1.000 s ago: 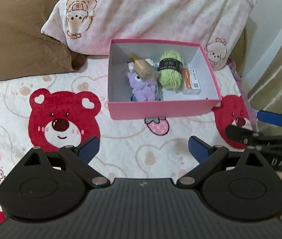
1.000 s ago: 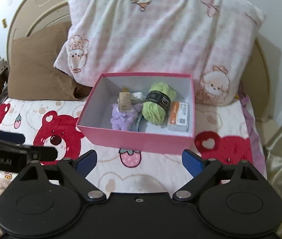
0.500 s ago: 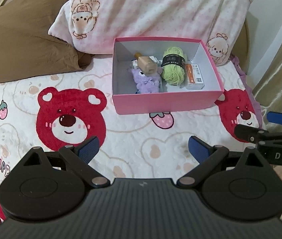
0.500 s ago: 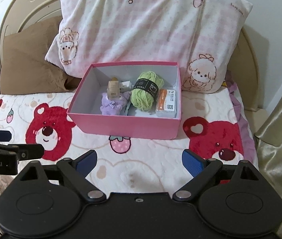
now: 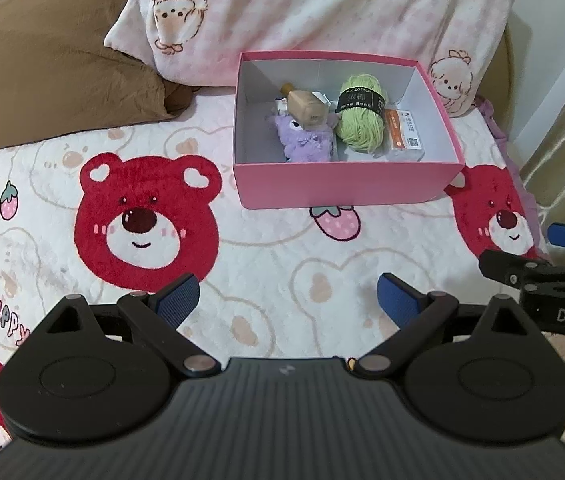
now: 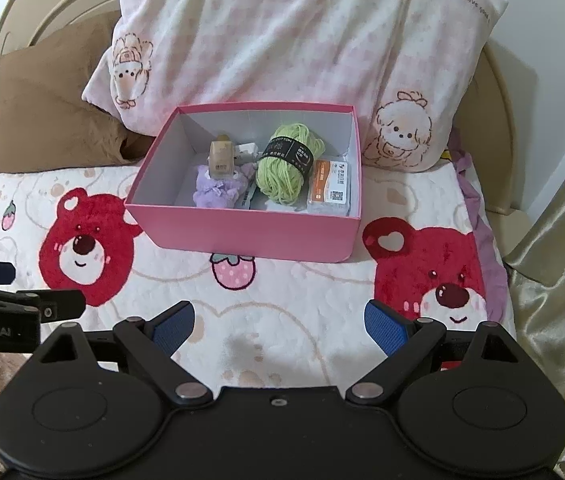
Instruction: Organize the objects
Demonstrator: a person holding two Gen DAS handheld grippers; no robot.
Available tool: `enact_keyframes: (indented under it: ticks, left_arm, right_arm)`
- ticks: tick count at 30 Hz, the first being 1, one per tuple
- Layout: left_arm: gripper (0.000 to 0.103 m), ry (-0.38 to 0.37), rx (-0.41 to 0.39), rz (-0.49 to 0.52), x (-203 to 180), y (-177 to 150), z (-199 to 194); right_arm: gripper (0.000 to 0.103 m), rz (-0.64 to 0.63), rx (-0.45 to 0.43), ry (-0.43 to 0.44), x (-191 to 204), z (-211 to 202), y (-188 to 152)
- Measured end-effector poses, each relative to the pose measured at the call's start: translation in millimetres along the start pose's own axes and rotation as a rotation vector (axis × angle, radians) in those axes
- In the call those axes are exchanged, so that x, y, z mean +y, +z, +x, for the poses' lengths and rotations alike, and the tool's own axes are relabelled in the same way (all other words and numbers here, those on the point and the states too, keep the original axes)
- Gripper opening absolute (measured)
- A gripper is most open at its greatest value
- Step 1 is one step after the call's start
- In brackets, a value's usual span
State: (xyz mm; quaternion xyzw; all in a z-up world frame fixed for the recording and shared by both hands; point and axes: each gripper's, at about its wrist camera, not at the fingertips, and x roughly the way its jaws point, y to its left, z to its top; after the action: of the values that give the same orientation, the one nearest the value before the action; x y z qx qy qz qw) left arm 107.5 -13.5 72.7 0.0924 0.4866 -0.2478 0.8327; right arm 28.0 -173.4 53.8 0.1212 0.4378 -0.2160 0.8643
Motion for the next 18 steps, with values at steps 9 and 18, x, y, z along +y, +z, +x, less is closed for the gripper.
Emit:
enact_keyframes:
  ticks: [9, 18]
  left_arm:
    - [0.097, 0.0, -0.003, 0.011, -1.2, -0.8, -0.8]
    - [0.097, 0.02, -0.006, 0.002, -1.9, -0.3, -3.3]
  right_arm:
    - [0.094, -0.002, 0.004, -0.011, 4.3, 1.7, -2.5]
    - [0.094, 0.006, -0.006, -0.017, 7.8, -1.5, -2.0]
